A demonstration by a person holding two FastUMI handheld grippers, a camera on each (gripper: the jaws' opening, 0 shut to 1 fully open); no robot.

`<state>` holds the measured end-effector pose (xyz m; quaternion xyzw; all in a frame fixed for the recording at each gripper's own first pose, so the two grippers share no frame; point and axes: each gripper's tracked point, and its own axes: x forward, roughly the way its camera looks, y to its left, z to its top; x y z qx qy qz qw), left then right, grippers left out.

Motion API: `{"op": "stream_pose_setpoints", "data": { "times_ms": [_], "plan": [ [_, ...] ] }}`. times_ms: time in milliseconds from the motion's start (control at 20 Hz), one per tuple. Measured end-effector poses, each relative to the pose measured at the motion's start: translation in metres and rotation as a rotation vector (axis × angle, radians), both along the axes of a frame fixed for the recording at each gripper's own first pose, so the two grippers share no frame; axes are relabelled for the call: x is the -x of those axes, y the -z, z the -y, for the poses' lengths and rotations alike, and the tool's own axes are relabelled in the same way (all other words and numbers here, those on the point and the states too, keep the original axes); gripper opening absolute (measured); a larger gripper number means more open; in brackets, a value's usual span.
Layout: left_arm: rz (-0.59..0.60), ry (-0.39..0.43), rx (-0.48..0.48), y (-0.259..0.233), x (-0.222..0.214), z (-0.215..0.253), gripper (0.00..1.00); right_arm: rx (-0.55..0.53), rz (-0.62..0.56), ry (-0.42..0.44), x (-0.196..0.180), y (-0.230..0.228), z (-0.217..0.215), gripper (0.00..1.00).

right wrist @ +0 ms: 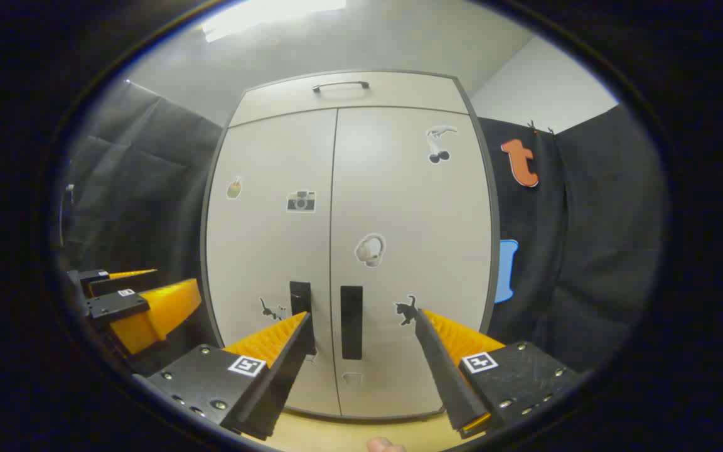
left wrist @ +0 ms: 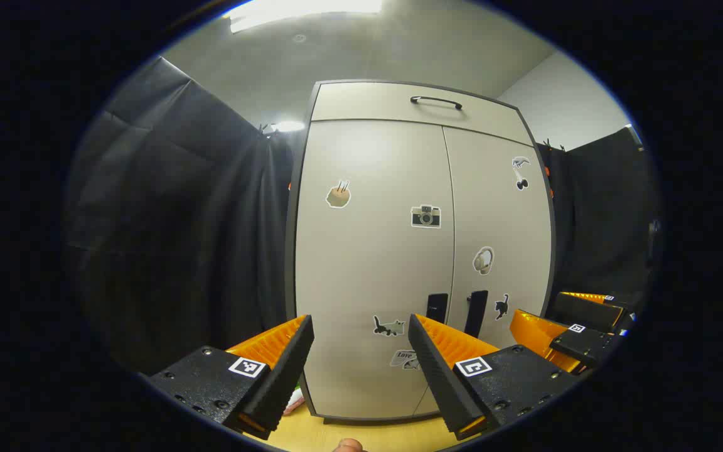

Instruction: Open the right door of the double-door shoe cabinet with the right hand, and open the left door with the left hand.

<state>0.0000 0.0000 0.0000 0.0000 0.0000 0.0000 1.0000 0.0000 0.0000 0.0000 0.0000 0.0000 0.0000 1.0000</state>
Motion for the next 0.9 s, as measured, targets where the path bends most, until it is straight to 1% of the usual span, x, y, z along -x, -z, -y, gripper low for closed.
{"op": "stream_pose_setpoints", "data": {
  "times_ms": [200, 300, 400, 500, 550, 600, 650, 750, 800, 900],
  "plan": [
    [0.002, -0.016, 0.022, 0.0, 0.001, -0.008, 0.94, -0.004, 0.003, -0.005, -0.002, 0.003, -0.001, 0.98],
    [-0.004, -0.037, 0.022, 0.002, 0.002, -0.016, 0.92, 0.003, 0.005, -0.01, -0.005, 0.004, -0.003, 0.98],
    [-0.008, -0.058, 0.017, 0.003, 0.001, -0.024, 0.94, 0.016, -0.003, -0.026, -0.01, 0.008, -0.006, 0.98],
    [-0.016, -0.07, 0.012, 0.006, 0.001, -0.031, 0.94, 0.022, -0.017, -0.015, -0.016, 0.011, -0.008, 0.98],
    [-0.019, -0.078, 0.012, 0.007, 0.001, -0.035, 0.92, 0.023, -0.023, -0.016, -0.02, 0.013, -0.009, 0.98],
    [-0.019, -0.087, 0.014, 0.007, 0.0, -0.039, 0.92, 0.025, -0.026, -0.016, -0.026, 0.014, -0.01, 0.98],
    [-0.019, -0.093, 0.018, 0.007, 0.0, -0.042, 0.94, 0.029, -0.032, -0.01, -0.03, 0.017, -0.01, 0.98],
    [-0.022, -0.1, 0.027, 0.009, -0.003, -0.047, 0.94, 0.033, -0.051, 0.011, -0.042, 0.024, -0.009, 0.98],
    [-0.024, -0.104, 0.029, 0.01, -0.004, -0.05, 0.92, 0.03, -0.067, 0.012, -0.05, 0.028, -0.009, 0.98],
    [-0.028, -0.11, 0.028, 0.012, -0.005, -0.055, 0.94, 0.026, -0.103, 0.013, -0.066, 0.037, -0.009, 0.98]
  ]
}}
